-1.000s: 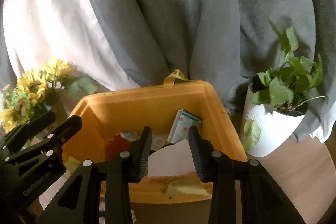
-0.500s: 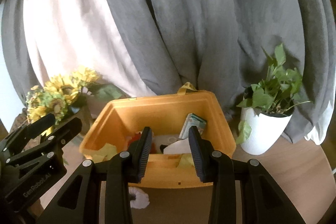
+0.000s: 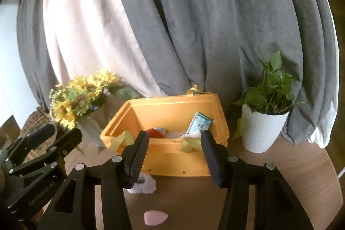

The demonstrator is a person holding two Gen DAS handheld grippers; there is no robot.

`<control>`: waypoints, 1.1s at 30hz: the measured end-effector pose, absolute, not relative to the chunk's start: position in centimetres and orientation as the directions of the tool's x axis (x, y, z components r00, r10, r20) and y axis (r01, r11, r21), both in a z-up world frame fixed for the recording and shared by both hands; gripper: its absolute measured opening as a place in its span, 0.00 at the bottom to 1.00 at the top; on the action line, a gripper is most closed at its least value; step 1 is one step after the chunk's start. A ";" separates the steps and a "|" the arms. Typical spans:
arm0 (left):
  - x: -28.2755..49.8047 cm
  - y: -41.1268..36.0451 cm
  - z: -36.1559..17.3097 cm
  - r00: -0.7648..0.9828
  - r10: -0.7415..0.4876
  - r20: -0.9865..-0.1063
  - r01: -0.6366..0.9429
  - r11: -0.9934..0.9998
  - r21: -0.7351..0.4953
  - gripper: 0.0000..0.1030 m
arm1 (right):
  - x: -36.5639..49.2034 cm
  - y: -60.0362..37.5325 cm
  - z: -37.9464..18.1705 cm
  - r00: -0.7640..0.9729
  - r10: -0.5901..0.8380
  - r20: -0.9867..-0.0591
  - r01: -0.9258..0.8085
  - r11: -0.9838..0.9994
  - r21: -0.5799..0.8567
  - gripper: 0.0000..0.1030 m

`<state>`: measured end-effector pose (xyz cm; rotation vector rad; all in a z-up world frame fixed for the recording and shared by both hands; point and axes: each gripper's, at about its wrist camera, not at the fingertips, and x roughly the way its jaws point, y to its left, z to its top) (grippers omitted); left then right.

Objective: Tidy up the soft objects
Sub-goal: 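Withdraw both tools toward the white hair tie and pink sponge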

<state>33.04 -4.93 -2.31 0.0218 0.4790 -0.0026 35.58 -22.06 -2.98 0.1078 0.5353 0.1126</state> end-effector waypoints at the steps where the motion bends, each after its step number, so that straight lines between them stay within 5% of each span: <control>1: 32.6 -5.0 -2.4 0.887 0.010 -0.461 0.000 1.000 0.021 0.65 | 35.3 -22.2 -3.0 0.853 0.143 -0.502 -0.087 0.987 0.134 0.51; 14: 30.4 -4.3 -2.6 0.887 -0.002 -0.461 0.025 0.999 0.044 0.65 | 32.5 -21.7 -2.9 0.847 0.180 -0.501 -0.125 0.982 0.142 0.51; 33: 34.2 1.7 -5.4 0.789 -0.333 -0.515 0.409 0.912 0.038 0.65 | 30.2 -15.5 -4.4 0.860 -0.098 -0.501 0.188 0.973 0.133 0.51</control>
